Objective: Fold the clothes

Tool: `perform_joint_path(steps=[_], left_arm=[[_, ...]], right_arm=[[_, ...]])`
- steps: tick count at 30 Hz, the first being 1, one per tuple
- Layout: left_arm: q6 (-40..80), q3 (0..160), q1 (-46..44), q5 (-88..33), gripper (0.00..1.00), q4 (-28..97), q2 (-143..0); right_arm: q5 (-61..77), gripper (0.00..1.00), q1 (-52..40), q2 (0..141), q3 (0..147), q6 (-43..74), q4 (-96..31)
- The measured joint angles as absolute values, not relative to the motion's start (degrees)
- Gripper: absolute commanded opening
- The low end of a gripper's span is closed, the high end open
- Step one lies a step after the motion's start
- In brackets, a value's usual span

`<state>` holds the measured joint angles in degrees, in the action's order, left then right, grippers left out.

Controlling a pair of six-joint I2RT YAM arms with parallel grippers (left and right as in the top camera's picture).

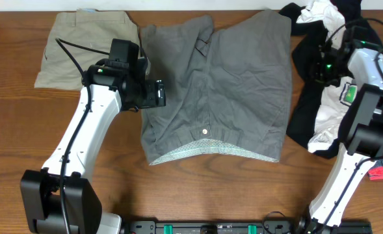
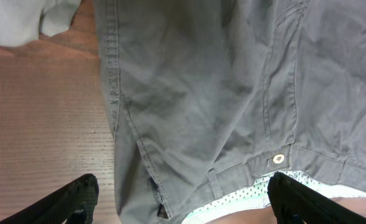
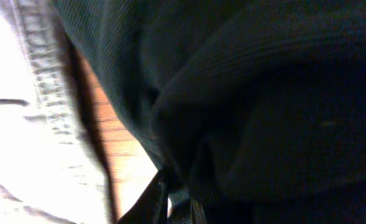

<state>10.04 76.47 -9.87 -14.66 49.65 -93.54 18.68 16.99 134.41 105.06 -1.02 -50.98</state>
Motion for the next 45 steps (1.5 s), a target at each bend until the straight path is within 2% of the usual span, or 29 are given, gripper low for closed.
perform_joint_path(steps=[15,16,20,22,28,32,37,45], left_arm=[[10.0,76.5,-9.9,-14.7,0.88,49.0,-93.5],[10.0,76.5,-9.9,-14.7,0.88,49.0,-93.5],[10.0,76.5,-9.9,-14.7,0.89,48.9,-93.5],[10.0,76.5,-9.9,-14.7,0.89,48.6,-93.5],[8.9,76.5,-9.9,-14.7,0.88,47.1,-93.5],[8.9,76.5,-9.9,-14.7,0.88,46.7,-93.5],[9.0,76.5,-12.2,-15.0,0.88,45.5,-93.5],[7.6,76.5,-27.1,-16.2,0.88,40.4,-93.5]], right_arm=[[17.5,0.11,26.7,134.6,104.4,-4.7,-40.5],[17.6,0.13,26.9,134.6,104.4,-4.8,-40.5],[19.9,0.40,26.9,134.6,105.0,-5.4,-42.1],[21.6,0.50,26.7,134.7,106.9,-6.4,-45.3],[25.8,0.72,25.3,135.5,121.6,-8.1,-61.3],[26.6,0.77,23.2,135.5,132.4,-9.5,-70.4],[25.2,0.78,18.8,134.9,138.9,-10.1,-73.1],[21.2,0.80,15.1,134.9,139.2,-7.6,-71.3]])
